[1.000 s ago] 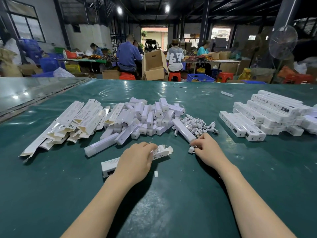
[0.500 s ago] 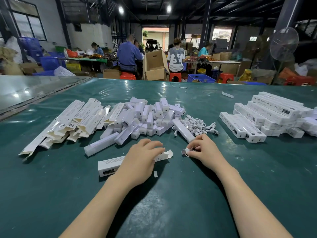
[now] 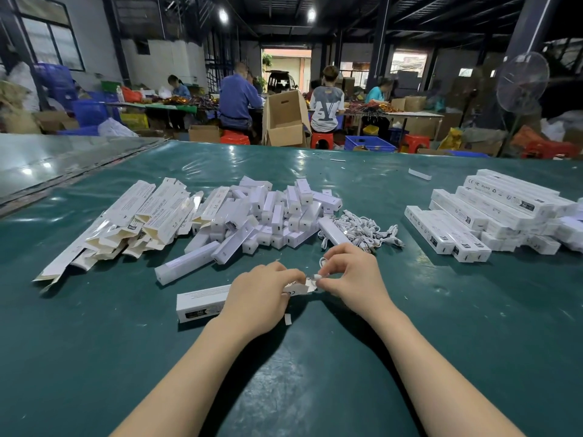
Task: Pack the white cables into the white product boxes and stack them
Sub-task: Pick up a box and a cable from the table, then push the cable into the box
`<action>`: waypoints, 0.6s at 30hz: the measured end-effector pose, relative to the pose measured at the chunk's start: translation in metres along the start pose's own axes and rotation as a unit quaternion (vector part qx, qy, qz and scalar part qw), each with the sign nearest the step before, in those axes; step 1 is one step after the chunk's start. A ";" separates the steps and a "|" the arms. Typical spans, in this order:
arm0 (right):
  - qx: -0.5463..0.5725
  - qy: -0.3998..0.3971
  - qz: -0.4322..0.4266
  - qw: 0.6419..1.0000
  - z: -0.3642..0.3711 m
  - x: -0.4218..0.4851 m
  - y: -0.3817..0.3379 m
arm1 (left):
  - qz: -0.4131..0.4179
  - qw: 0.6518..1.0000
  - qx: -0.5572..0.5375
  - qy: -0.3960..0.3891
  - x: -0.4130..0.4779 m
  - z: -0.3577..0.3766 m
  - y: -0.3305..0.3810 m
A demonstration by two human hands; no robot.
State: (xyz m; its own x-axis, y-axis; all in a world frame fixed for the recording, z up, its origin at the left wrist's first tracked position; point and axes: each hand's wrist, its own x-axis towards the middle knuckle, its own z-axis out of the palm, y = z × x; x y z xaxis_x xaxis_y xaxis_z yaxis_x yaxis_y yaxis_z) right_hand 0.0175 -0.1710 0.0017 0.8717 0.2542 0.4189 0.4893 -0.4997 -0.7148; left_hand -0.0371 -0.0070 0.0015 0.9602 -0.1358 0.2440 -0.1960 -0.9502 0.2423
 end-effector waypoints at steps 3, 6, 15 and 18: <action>-0.037 -0.005 -0.013 0.999 0.001 -0.001 -0.002 | -0.003 1.000 -0.009 0.006 0.000 -0.001 0.000; -0.055 -0.029 -0.027 0.998 0.002 -0.002 -0.004 | -0.006 1.000 -0.014 0.015 -0.002 -0.001 0.000; -0.027 -0.081 -0.023 0.996 0.004 -0.003 -0.010 | -0.055 0.997 -0.053 0.033 -0.002 -0.003 0.006; -0.061 -0.089 -0.058 0.992 0.010 -0.003 -0.012 | -0.067 0.994 -0.079 0.035 -0.001 -0.005 0.004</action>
State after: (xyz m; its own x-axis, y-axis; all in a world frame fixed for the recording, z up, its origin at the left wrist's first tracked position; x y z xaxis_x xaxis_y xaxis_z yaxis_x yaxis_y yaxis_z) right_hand 0.0089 -0.1573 0.0035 0.8060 0.4530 0.3810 0.5892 -0.5520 -0.5900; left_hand -0.0402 -0.0097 0.0067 0.9645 0.0139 0.2639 -0.1020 -0.9016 0.4204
